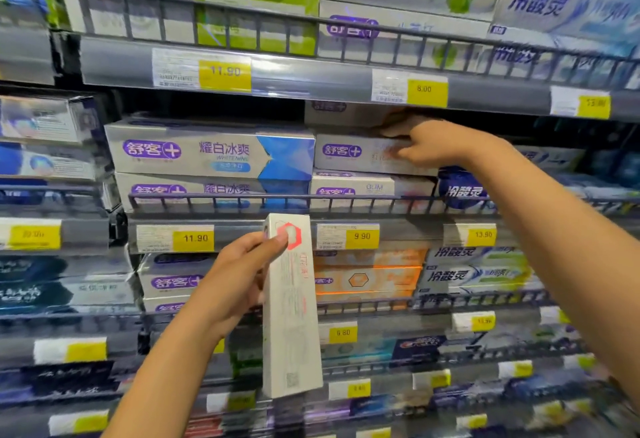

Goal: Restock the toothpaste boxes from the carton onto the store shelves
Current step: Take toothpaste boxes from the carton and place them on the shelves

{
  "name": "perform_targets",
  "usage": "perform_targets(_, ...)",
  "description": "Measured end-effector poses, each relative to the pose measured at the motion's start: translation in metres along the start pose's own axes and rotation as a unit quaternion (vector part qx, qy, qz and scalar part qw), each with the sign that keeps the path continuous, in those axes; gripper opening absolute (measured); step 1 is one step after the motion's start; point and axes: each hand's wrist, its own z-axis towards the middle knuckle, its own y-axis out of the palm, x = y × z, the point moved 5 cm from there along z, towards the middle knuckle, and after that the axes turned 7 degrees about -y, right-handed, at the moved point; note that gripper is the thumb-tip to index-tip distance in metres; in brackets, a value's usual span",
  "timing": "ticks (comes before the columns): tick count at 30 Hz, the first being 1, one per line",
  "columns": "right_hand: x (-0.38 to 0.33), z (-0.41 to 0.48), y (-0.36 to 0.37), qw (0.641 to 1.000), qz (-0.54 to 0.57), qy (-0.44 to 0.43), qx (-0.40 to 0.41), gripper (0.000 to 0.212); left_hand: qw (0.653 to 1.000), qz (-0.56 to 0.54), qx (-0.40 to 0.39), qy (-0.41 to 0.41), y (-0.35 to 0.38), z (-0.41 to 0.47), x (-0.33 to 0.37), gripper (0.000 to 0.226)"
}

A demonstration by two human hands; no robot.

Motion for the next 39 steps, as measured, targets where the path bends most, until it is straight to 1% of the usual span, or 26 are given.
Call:
perform_targets(6,-0.004,0.005,0.002,0.999,0.037,-0.010,0.017,0.049,1.000,-0.002,-0.026,-0.004,0.003,0.003,0.000,0.031)
perform_targets(11,-0.011,0.008,0.003,0.997,0.067,-0.037,0.022,0.050,1.000,-0.004,-0.029,-0.006,0.002,0.003,0.000,0.030)
perform_targets(19,-0.006,0.009,0.010,0.994,0.092,-0.037,0.040,0.054,0.999,-0.021,-0.025,-0.017,0.013,-0.001,0.001,0.034)
perform_targets(21,-0.005,0.005,0.011,0.992,0.094,-0.046,0.076,0.057,0.999,-0.035,-0.020,-0.016,0.019,-0.005,0.003,0.036)
perform_targets(23,-0.005,-0.002,0.011,0.983,0.091,-0.063,0.148,0.056,0.998,-0.060,-0.008,-0.016,0.026,-0.008,0.004,0.038)
perform_targets(25,-0.012,-0.019,0.015,0.963,0.112,-0.083,0.231,0.050,0.996,-0.091,0.014,-0.018,0.032,-0.010,0.005,0.040)
perform_targets(27,-0.030,-0.046,0.024,0.940,0.154,-0.141,0.271,0.047,0.990,-0.134,0.037,-0.013,0.040,-0.013,0.006,0.040)
perform_targets(28,-0.040,-0.060,0.029,0.931,0.180,-0.171,0.266,0.049,0.986,-0.156,0.050,-0.012,0.045,-0.016,0.008,0.039)
perform_targets(29,-0.050,-0.074,0.036,0.929,0.207,-0.188,0.242,0.051,0.981,-0.180,0.066,-0.013,0.051,-0.017,0.009,0.036)
perform_targets(31,-0.064,-0.099,0.051,0.941,0.241,-0.189,0.146,0.064,0.968,-0.234,0.092,-0.017,0.063,-0.019,0.011,0.032)
perform_targets(33,-0.072,-0.119,0.064,0.950,0.239,-0.193,0.055,0.078,0.954,-0.280,0.107,-0.018,0.074,-0.021,0.013,0.038)
perform_targets(35,-0.072,-0.132,0.071,0.950,0.237,-0.204,0.009,0.086,0.947,-0.294,0.129,-0.013,0.085,-0.026,0.014,0.044)
perform_targets(37,-0.063,-0.141,0.074,0.954,0.215,-0.206,0.001,0.093,0.947,-0.283,0.150,-0.009,0.096,-0.033,0.014,0.041)
perform_targets(38,-0.057,-0.144,0.073,0.957,0.192,-0.216,0.017,0.093,0.948,-0.277,0.157,-0.008,0.103,-0.038,0.014,0.040)
perform_targets(39,-0.051,-0.147,0.072,0.958,0.169,-0.228,0.048,0.087,0.948,-0.276,0.157,-0.007,0.109,-0.041,0.014,0.042)
